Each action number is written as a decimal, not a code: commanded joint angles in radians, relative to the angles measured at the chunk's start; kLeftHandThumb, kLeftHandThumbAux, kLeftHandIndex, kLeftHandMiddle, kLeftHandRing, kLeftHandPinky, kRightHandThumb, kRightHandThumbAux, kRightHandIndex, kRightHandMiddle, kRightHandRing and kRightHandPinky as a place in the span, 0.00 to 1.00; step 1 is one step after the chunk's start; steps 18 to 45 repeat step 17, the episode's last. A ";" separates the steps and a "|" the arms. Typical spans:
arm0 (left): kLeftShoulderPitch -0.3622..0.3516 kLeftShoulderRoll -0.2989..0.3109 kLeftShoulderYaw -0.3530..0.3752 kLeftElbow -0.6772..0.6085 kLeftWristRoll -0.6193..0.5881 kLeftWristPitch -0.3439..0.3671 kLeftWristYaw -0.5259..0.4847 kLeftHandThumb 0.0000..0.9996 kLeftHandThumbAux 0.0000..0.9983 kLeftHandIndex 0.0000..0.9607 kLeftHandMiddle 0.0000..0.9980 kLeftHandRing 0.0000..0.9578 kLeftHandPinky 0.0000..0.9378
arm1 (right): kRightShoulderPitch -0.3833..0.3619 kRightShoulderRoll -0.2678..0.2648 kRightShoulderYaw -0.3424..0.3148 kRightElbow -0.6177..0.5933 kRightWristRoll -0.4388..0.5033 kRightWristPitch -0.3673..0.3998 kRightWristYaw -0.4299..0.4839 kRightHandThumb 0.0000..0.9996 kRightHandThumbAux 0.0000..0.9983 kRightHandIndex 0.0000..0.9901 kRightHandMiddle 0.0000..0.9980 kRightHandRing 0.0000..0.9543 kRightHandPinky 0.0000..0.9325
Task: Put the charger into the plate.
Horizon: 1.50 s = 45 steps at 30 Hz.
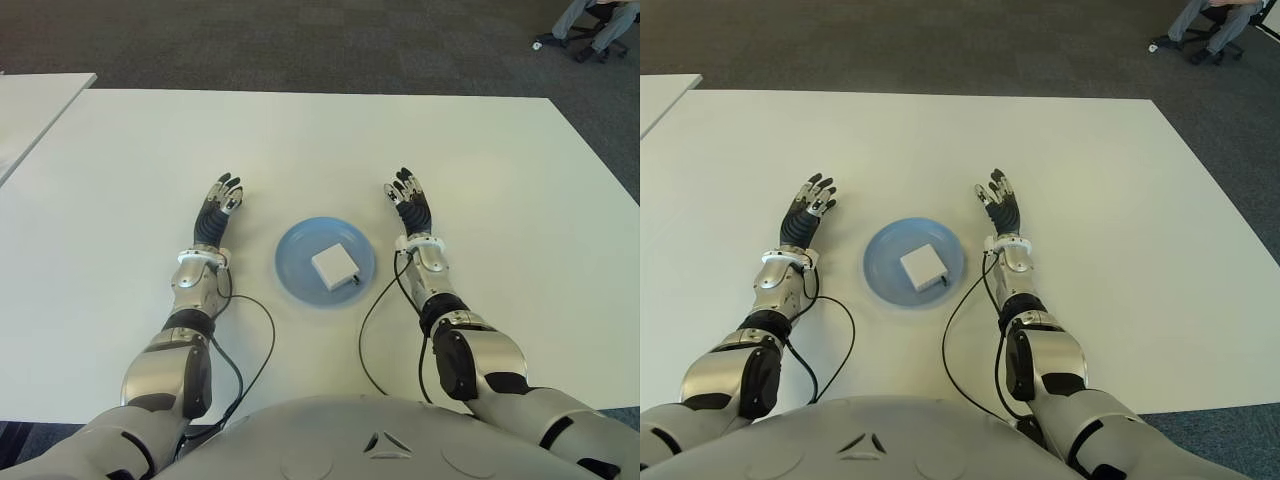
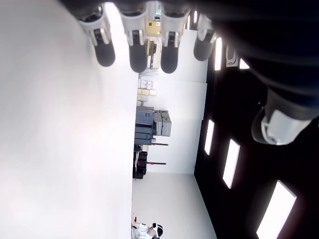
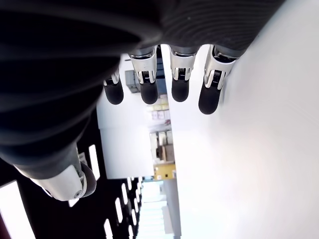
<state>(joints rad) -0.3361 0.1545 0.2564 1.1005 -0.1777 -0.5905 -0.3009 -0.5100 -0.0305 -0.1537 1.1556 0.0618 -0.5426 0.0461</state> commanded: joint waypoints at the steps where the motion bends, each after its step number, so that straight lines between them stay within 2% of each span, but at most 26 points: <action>1: 0.074 -0.022 -0.004 0.048 0.011 0.055 0.024 0.00 0.49 0.01 0.12 0.12 0.11 | 0.050 0.019 0.015 0.034 -0.016 0.083 -0.002 0.00 0.64 0.00 0.00 0.00 0.00; 17: 0.078 -0.039 -0.013 0.038 0.021 0.044 0.060 0.00 0.50 0.00 0.12 0.12 0.13 | 0.053 0.011 0.033 0.028 -0.017 0.090 0.007 0.00 0.65 0.00 0.00 0.00 0.00; 45: 0.078 -0.039 -0.013 0.038 0.021 0.044 0.060 0.00 0.50 0.00 0.12 0.12 0.13 | 0.053 0.011 0.033 0.028 -0.017 0.090 0.007 0.00 0.65 0.00 0.00 0.00 0.00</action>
